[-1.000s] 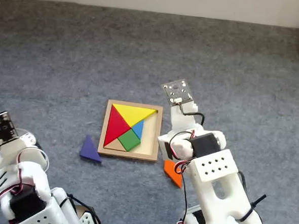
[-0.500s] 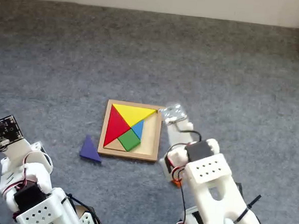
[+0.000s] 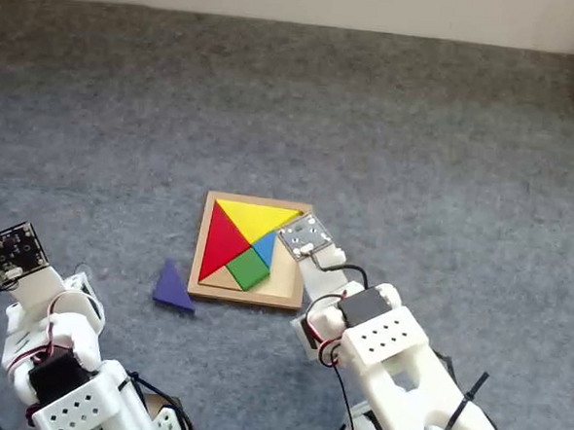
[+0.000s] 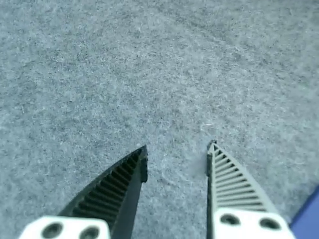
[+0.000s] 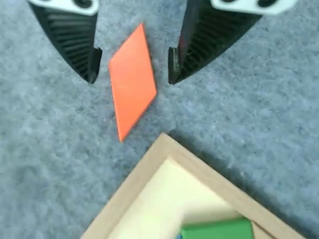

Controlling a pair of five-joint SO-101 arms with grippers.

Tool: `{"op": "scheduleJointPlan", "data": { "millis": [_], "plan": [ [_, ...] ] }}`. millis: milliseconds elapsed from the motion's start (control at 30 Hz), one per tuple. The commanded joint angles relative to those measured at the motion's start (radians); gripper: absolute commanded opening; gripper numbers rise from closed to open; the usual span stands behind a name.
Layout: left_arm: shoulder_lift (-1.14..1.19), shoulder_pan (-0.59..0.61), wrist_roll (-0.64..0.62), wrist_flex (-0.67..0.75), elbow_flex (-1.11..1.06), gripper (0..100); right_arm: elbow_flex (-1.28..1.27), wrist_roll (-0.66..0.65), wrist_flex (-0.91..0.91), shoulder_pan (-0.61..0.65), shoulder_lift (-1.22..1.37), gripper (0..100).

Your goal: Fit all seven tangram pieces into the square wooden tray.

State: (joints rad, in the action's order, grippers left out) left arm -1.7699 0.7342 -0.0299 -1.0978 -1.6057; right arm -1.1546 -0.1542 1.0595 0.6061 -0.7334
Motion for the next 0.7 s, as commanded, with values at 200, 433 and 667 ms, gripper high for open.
{"op": "scheduleJointPlan", "data": {
  "millis": [200,433,667],
  "plan": [
    [-0.048,-0.021,0.008,0.000,0.004,21,-0.036,-0.064,-0.022,0.007,-0.012,22.0],
    [-0.048,-0.021,0.009,0.005,-0.007,21,-0.033,-0.066,-0.077,0.007,0.031,21.7],
    [-0.048,-0.022,0.009,0.006,-0.008,21,0.058,-0.064,-0.094,0.005,0.361,21.5]
  ]
}}
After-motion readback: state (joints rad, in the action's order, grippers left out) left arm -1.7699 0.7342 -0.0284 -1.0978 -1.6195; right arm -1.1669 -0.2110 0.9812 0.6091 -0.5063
